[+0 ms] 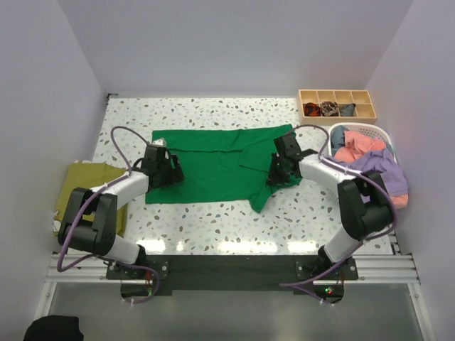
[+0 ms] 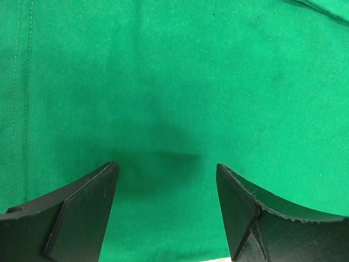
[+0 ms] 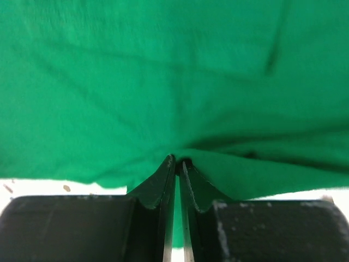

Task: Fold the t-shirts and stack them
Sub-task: Grap the side of the flattened tshirt closest away from the robot with both arms

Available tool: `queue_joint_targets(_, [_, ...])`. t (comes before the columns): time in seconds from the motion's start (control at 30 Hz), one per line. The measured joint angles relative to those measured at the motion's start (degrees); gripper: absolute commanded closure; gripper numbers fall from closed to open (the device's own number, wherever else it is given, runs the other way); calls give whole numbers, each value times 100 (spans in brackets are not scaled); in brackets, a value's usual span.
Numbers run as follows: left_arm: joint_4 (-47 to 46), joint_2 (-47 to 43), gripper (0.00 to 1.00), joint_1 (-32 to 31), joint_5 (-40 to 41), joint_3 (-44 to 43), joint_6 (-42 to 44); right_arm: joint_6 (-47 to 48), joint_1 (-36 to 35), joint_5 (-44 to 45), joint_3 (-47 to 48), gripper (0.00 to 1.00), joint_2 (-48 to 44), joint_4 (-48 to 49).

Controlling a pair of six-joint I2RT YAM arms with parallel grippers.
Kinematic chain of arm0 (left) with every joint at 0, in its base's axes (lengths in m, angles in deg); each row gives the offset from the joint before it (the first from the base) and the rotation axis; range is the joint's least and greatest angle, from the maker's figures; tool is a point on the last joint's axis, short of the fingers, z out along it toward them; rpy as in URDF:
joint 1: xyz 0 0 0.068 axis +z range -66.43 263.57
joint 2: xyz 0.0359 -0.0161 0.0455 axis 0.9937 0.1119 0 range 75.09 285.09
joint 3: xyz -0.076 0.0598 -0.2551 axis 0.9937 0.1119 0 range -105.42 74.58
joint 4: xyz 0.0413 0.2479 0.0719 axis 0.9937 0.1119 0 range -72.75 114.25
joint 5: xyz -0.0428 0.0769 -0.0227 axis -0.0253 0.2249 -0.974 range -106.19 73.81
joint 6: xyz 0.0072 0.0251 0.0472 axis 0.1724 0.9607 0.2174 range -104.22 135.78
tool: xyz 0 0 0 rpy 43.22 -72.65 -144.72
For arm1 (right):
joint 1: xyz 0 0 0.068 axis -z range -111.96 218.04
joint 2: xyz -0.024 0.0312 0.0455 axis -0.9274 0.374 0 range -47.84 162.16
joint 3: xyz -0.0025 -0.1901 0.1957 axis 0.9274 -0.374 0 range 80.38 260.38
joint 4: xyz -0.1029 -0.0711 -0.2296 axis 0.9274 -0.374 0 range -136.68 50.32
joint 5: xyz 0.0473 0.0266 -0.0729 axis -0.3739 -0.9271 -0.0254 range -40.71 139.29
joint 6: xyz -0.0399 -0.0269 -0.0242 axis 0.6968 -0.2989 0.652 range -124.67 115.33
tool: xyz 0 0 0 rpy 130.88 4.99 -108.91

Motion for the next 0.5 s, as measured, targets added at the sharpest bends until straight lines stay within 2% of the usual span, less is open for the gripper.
queue_joint_targets(0.07, [-2, 55, 23, 0, -9, -26, 9, 83, 0, -24, 280, 79, 389, 22])
queue_joint_targets(0.1, [-4, 76, 23, 0, -13, -35, 15, 127, 0, -35, 435, 66, 564, 11])
queue_joint_targets(0.23, [-7, 131, 23, 0, -42, -90, 35, 343, 0, -63, 1158, 48, 1119, -33])
queue_joint_targets(0.33, [-9, 157, 22, 0, -46, -111, 37, 511, 0, 9, 1434, 40, 1180, -37])
queue_joint_targets(0.5, [-55, 243, 22, 0, -72, -175, 39, 717, -4, 308, 1233, 41, 645, -168])
